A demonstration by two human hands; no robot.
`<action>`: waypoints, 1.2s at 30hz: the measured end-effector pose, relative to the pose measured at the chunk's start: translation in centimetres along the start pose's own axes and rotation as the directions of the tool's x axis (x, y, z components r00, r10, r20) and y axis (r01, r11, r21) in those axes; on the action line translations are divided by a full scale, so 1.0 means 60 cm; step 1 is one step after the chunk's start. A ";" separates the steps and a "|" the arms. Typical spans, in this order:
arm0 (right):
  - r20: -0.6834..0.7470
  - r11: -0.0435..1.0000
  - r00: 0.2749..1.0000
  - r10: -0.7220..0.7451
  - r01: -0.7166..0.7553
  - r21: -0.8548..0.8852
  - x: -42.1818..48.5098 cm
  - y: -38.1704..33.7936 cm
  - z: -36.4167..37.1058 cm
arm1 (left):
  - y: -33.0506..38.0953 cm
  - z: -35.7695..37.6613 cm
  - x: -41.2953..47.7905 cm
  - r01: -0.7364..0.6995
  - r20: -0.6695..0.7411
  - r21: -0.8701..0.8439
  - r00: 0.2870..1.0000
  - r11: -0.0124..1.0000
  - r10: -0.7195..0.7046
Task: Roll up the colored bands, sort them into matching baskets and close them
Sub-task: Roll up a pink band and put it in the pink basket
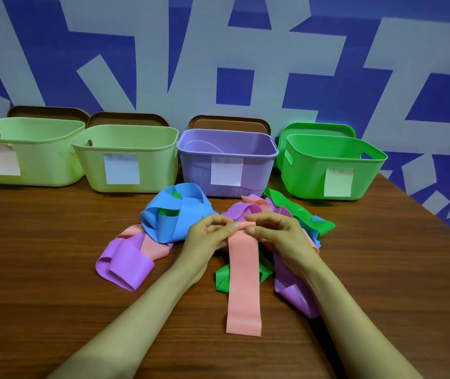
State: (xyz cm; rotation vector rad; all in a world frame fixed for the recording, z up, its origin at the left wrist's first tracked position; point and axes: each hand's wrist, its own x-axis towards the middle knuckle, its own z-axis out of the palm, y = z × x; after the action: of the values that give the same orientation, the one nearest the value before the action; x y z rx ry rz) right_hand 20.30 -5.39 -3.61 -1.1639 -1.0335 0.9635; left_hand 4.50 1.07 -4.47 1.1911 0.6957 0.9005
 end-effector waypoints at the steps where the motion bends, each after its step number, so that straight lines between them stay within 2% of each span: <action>1: 0.008 1.000 1.000 -0.005 0.005 0.001 0.000 0.001 -0.001 | -0.001 0.000 0.000 -0.006 0.000 0.008 1.000 1.000 0.006; 5: 0.021 1.000 1.000 0.014 -0.014 0.002 -0.001 0.000 -0.001 | 0.000 -0.001 -0.001 -0.018 -0.020 0.036 1.000 0.999 0.019; 11: -0.012 0.992 1.000 0.021 -0.022 -0.124 -0.002 -0.004 0.005 | 0.000 -0.001 -0.001 -0.074 -0.035 0.055 0.997 0.996 0.076; 14: -0.026 0.996 0.999 0.042 -0.044 -0.079 0.000 -0.004 0.009 | 0.000 -0.003 -0.001 -0.104 -0.042 0.091 0.993 0.990 0.108; 19: 0.021 0.987 0.999 0.038 -0.034 -0.157 -0.004 -0.005 0.009 | 0.002 -0.003 -0.002 -0.136 -0.011 0.089 0.990 0.987 0.137; 23: 0.027 0.988 0.999 0.037 -0.032 -0.150 -0.003 -0.003 0.006 | 0.002 -0.002 -0.003 -0.154 0.011 0.090 0.988 0.984 0.153; 27: 0.009 0.998 1.000 0.003 -0.003 -0.063 -0.004 -0.003 0.006 | -0.007 -0.002 0.002 -0.088 0.027 0.114 0.996 0.990 0.085; 31: -0.041 0.996 0.996 -0.075 0.073 -0.042 -0.005 -0.009 0.009 | -0.012 0.001 0.000 -0.009 0.103 0.174 0.995 0.985 -0.009; 36: -0.128 0.986 0.977 -0.169 0.168 -0.013 -0.009 -0.018 0.013 | -0.005 0.004 -0.004 0.025 0.130 0.210 0.990 0.977 -0.053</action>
State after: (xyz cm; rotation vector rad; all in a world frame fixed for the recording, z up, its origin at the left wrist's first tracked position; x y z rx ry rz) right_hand 19.46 -5.90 -2.54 -1.1065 -1.0116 0.7441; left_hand 4.67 0.70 -4.71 1.4059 0.7134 0.7195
